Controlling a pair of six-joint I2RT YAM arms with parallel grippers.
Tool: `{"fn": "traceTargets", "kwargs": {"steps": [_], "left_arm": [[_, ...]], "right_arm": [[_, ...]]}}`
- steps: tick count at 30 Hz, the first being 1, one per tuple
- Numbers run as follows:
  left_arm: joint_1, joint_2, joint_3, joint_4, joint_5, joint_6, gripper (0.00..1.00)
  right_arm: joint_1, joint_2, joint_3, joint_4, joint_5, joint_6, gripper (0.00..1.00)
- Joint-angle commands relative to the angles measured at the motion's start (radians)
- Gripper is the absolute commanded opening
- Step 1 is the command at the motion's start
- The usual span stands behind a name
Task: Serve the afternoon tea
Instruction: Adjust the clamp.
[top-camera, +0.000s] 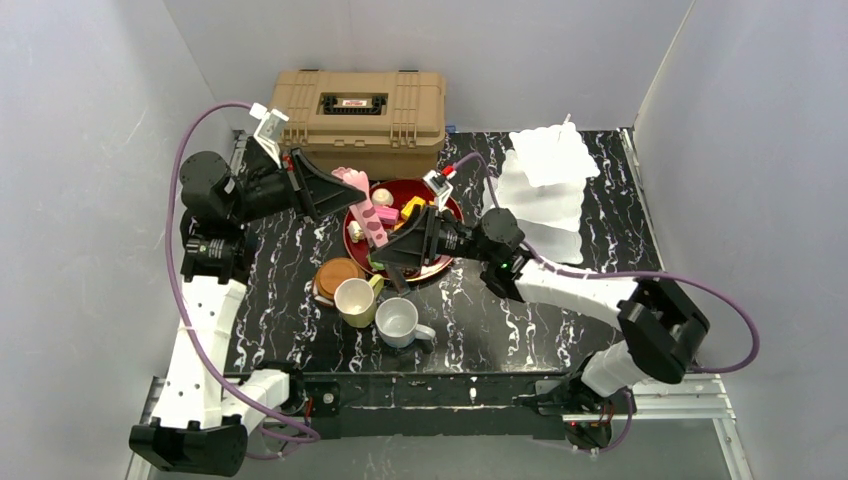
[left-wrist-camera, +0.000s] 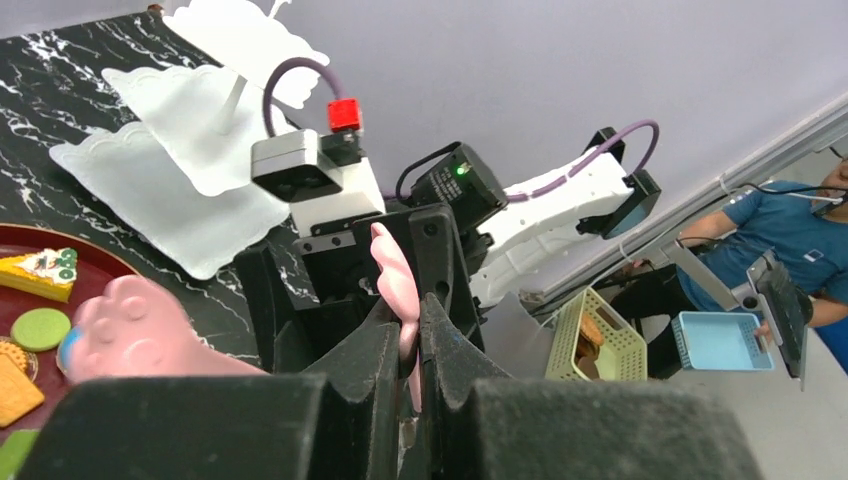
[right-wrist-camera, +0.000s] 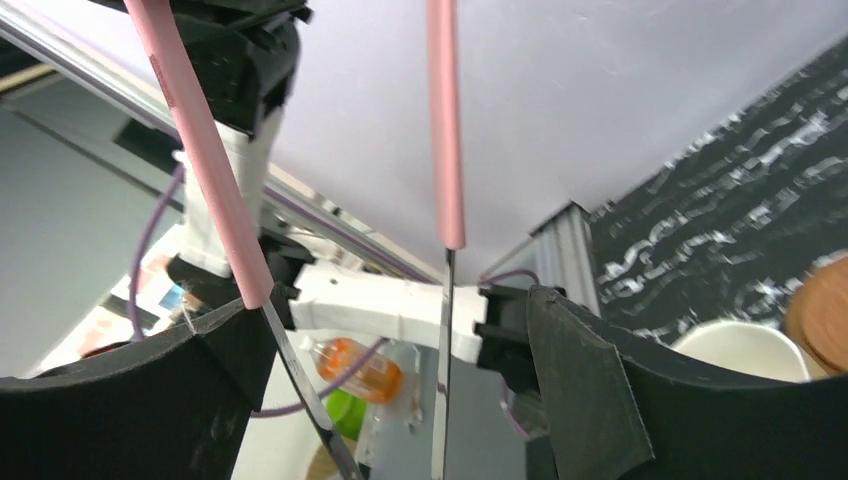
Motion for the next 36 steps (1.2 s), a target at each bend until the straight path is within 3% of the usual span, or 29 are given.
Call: {"fn": "traceTargets", "kwargs": {"steps": [1, 11, 22, 29, 36], "left_arm": [[0.003, -0.028, 0.041, 0.062, 0.052, -0.057, 0.0], [0.002, -0.04, 0.035, 0.068, 0.045, -0.053, 0.0], [0.003, -0.046, 0.04, 0.071, 0.027, -0.041, 0.0], [0.004, -0.053, 0.038, 0.073, 0.021, -0.031, 0.0], [0.009, -0.062, 0.006, 0.048, 0.007, -0.007, 0.0]], "right_arm": [[-0.001, 0.073, -0.02, 0.447, 0.026, 0.254, 0.99], [0.013, 0.104, -0.056, 0.662, 0.152, 0.357, 0.98], [0.088, 0.18, 0.033, 0.667, 0.17, 0.36, 0.98], [0.116, 0.208, 0.02, 0.764, 0.268, 0.379, 0.98], [0.131, 0.159, -0.007, 0.743, 0.376, 0.33, 0.78]]}}
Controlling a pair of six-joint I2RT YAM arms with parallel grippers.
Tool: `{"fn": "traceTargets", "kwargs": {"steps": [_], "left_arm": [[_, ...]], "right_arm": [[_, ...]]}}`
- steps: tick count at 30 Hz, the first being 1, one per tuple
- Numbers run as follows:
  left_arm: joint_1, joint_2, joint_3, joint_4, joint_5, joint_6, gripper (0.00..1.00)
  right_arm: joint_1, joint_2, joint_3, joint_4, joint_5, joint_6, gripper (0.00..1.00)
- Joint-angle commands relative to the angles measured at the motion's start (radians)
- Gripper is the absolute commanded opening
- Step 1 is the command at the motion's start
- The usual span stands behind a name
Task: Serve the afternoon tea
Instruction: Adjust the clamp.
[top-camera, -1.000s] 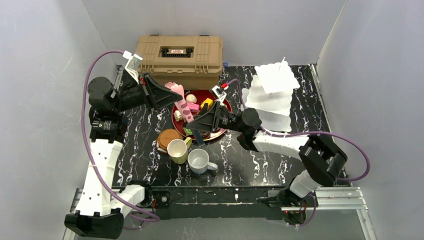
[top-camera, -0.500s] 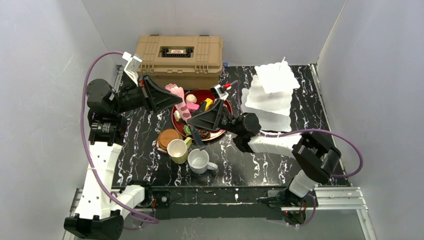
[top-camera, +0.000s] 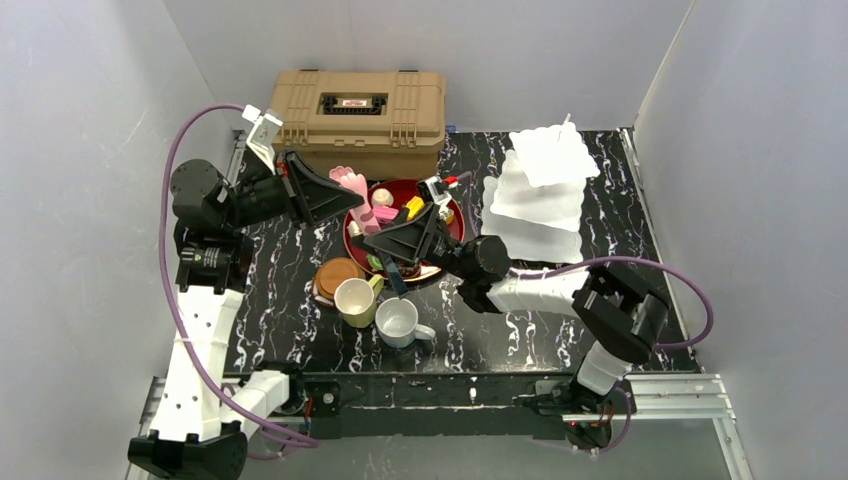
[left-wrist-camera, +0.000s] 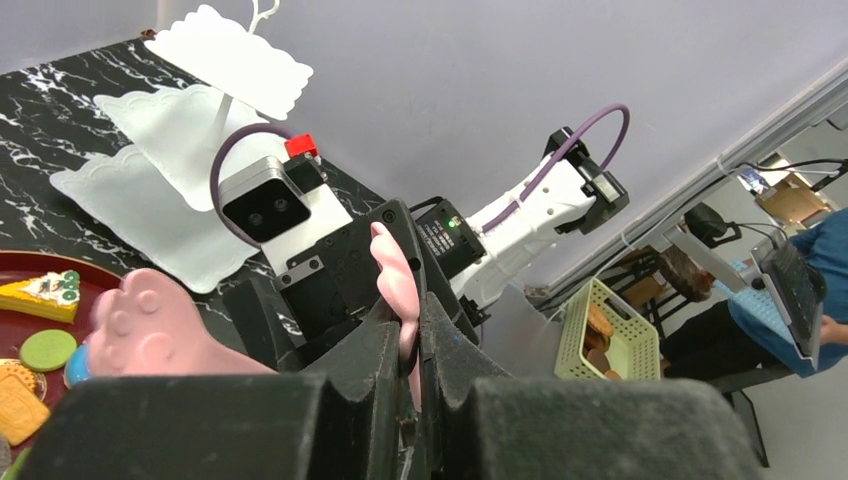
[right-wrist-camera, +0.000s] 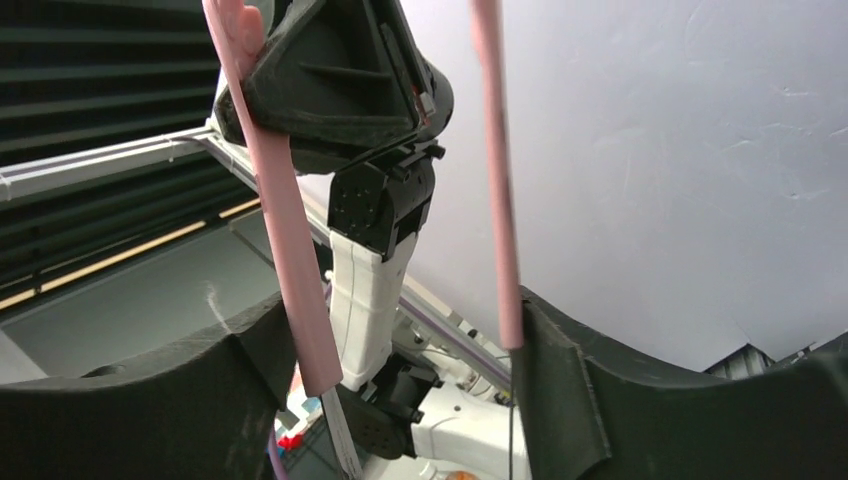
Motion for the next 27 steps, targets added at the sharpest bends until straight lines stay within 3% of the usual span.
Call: {"fn": "traceTargets", "kwargs": {"steps": [1, 6, 9, 13, 16, 18, 21, 22, 24, 27], "left_arm": [[0.007, -0.026, -0.007, 0.004, -0.006, 0.008, 0.0], [0.012, -0.039, -0.008, -0.049, -0.02, 0.065, 0.0], [0.017, -0.046, -0.003, -0.165, -0.032, 0.159, 0.03], [0.031, -0.033, 0.015, -0.242, -0.032, 0.213, 0.2], [0.038, -0.022, 0.019, -0.255, -0.021, 0.21, 0.29], [0.041, -0.021, 0.016, -0.267, -0.025, 0.213, 0.46], [0.043, -0.03, 0.024, -0.34, -0.085, 0.274, 0.85], [0.045, -0.034, 0.032, -0.364, -0.107, 0.303, 0.91], [0.046, -0.035, 0.056, -0.422, -0.147, 0.361, 0.97], [0.052, -0.026, 0.089, -0.519, -0.202, 0.439, 0.98]], "right_arm": [[0.01, -0.055, 0.016, 0.11, 0.082, -0.043, 0.74], [0.011, -0.072, 0.035, 0.09, 0.078, -0.055, 0.61], [0.011, -0.102, 0.02, 0.03, 0.07, -0.064, 0.6], [0.001, -0.172, -0.04, -0.122, 0.059, -0.09, 0.63], [-0.01, -0.273, -0.075, -0.37, 0.041, -0.176, 0.64], [-0.018, -0.348, -0.083, -0.571, 0.041, -0.256, 0.64], [-0.047, -0.44, -0.082, -0.825, 0.036, -0.328, 0.6], [-0.063, -0.466, -0.079, -0.915, 0.028, -0.343, 0.59], [-0.105, -0.509, -0.063, -1.097, 0.006, -0.384, 0.6], [-0.174, -0.542, -0.011, -1.403, -0.035, -0.484, 0.6]]}}
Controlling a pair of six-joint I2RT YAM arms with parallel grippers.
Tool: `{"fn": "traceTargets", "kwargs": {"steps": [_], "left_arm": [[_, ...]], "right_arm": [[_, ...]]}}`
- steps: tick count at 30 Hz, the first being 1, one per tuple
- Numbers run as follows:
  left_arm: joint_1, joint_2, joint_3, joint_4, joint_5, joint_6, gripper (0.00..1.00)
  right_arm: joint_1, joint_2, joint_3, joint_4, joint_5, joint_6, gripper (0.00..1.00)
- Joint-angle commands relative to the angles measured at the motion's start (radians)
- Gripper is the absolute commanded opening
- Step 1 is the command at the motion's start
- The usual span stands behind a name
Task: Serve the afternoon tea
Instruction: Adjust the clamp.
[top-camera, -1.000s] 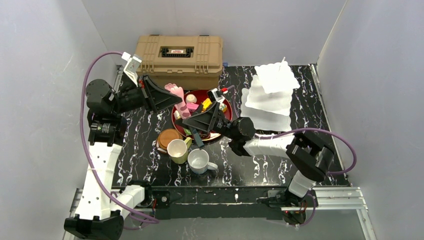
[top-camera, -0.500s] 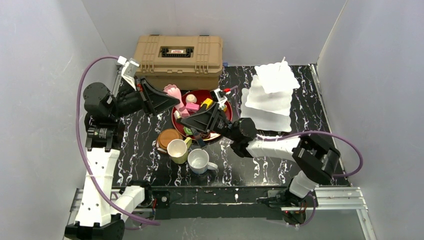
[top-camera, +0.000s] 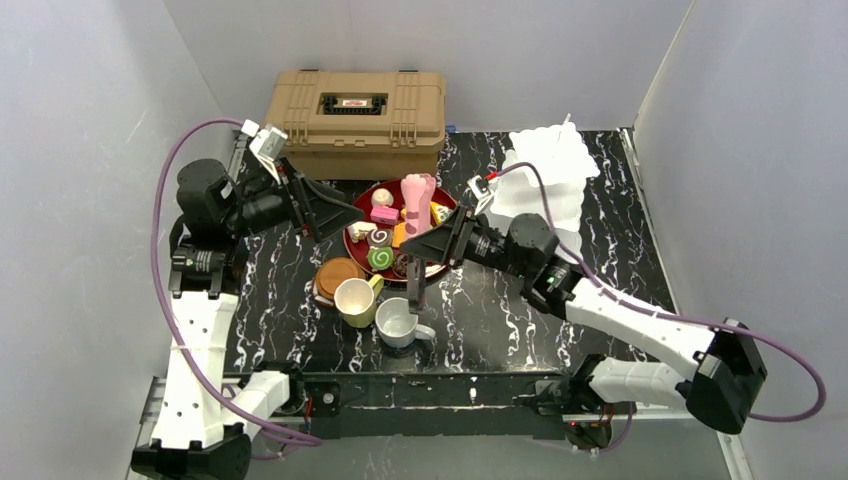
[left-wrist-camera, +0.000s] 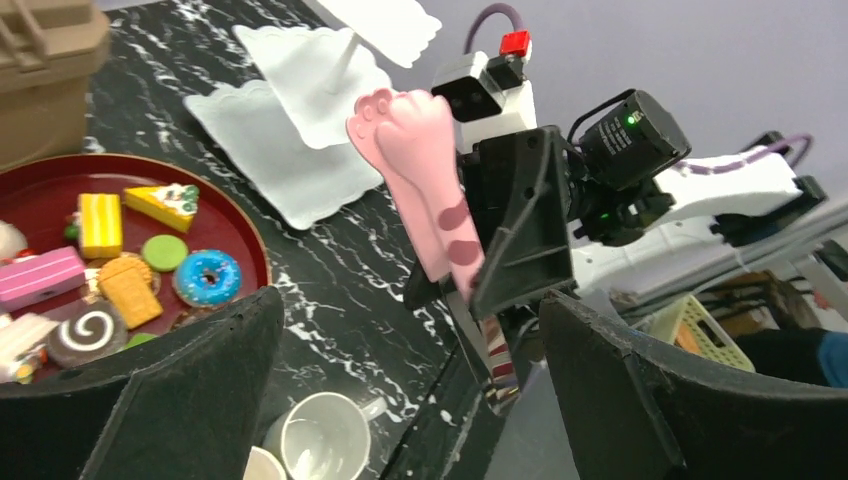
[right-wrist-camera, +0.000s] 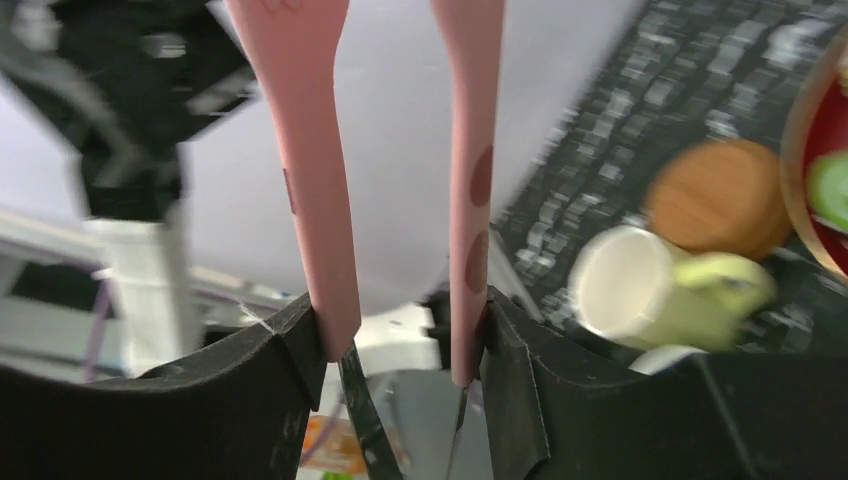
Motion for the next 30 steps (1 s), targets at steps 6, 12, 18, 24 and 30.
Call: {"fn": "traceTargets", "kwargs": {"steps": [6, 12, 18, 24, 30], "left_arm": [[0.012, -0.001, 0.043, -0.252, -0.119, 0.239, 0.98], [0.013, 0.006, 0.029, -0.327, 0.04, 0.353, 0.96], [0.011, 0.043, 0.161, -0.856, 0.176, 1.133, 0.96], [0.006, -0.116, 0.042, -0.917, -0.007, 1.69, 0.98], [0.005, -0.385, -0.206, -0.667, -0.112, 2.246, 0.98]], "right_arm": [[-0.169, 0.026, 0.174, -0.901, -0.071, -0.412, 0.6], [-0.171, 0.159, 0.361, -1.027, -0.189, -0.568, 0.59], [-0.144, 0.258, 0.505, -1.148, -0.258, -0.672, 0.61], [-0.067, 0.316, 0.56, -1.125, -0.373, -0.65, 0.63], [-0.012, 0.401, 0.702, -1.151, -0.436, -0.62, 0.63]]}}
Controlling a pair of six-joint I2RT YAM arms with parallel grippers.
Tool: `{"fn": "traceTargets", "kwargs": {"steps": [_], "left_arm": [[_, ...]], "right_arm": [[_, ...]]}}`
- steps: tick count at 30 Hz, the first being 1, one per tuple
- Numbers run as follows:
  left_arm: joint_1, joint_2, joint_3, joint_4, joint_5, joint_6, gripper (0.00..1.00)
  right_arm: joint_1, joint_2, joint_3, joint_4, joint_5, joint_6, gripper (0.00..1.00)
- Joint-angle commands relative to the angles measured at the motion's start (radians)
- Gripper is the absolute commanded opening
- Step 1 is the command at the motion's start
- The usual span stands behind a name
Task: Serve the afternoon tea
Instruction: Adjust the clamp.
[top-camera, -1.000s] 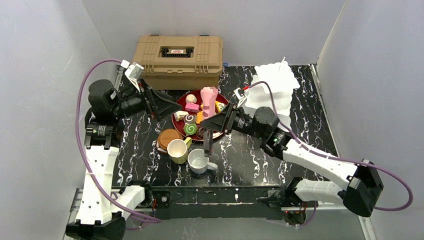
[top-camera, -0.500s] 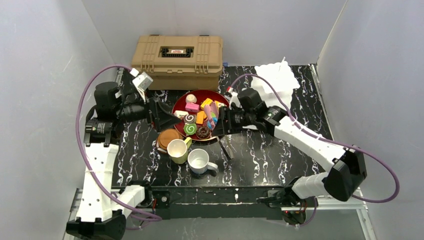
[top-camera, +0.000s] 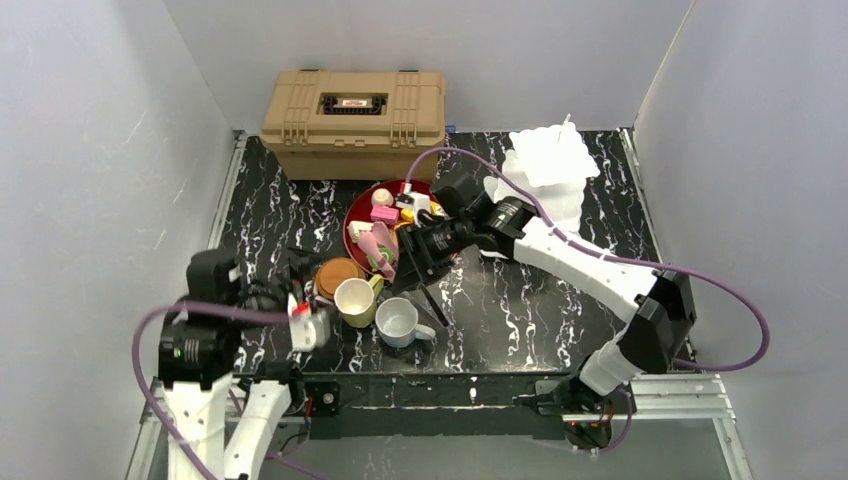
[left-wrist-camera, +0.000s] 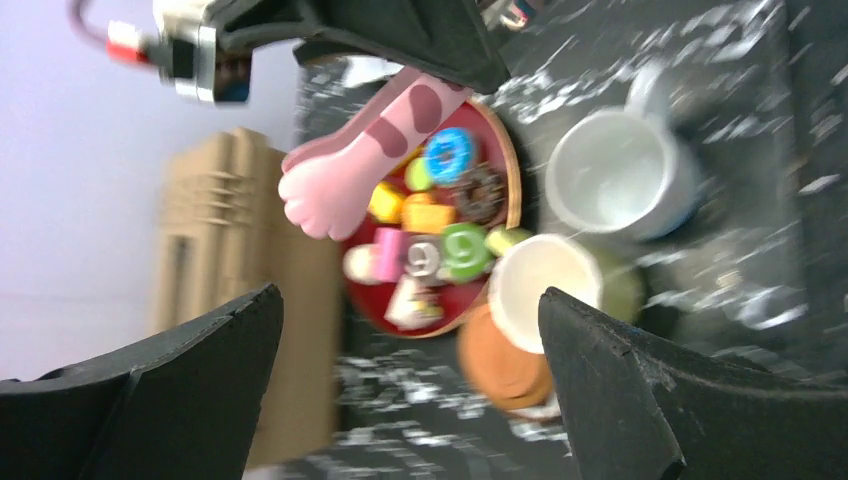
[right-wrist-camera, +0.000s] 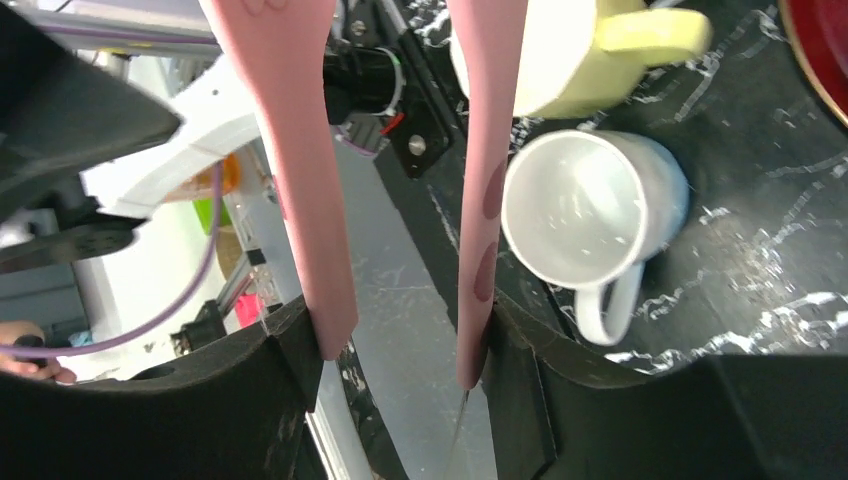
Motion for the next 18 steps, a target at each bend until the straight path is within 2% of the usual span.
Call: {"fn": "traceTargets", "kwargs": {"steps": [1, 6, 14, 18], "left_arm": [[-0.004, -0.135, -0.135, 0.159, -0.064, 0.567, 0.98], [-0.004, -0.14, -0.115, 0.182, 0.016, 0.745, 0.98], [-0.003, -0.182, -0.149, 0.079, 0.009, 1.062, 0.98], [-0.003, -0.169, -0.146, 0.01, -0.008, 1.196, 0.9]], "right_arm": [[0.044, 0.044, 0.149, -0.016, -0.082, 0.009, 0.63], [0.117, 0.121, 0.282, -0.06, -0.068, 0.019, 0.63], [0.15, 0.186, 0.387, -0.121, -0.066, 0.016, 0.63], [0.178, 0.236, 0.463, -0.164, -0.055, 0.006, 0.63]]}}
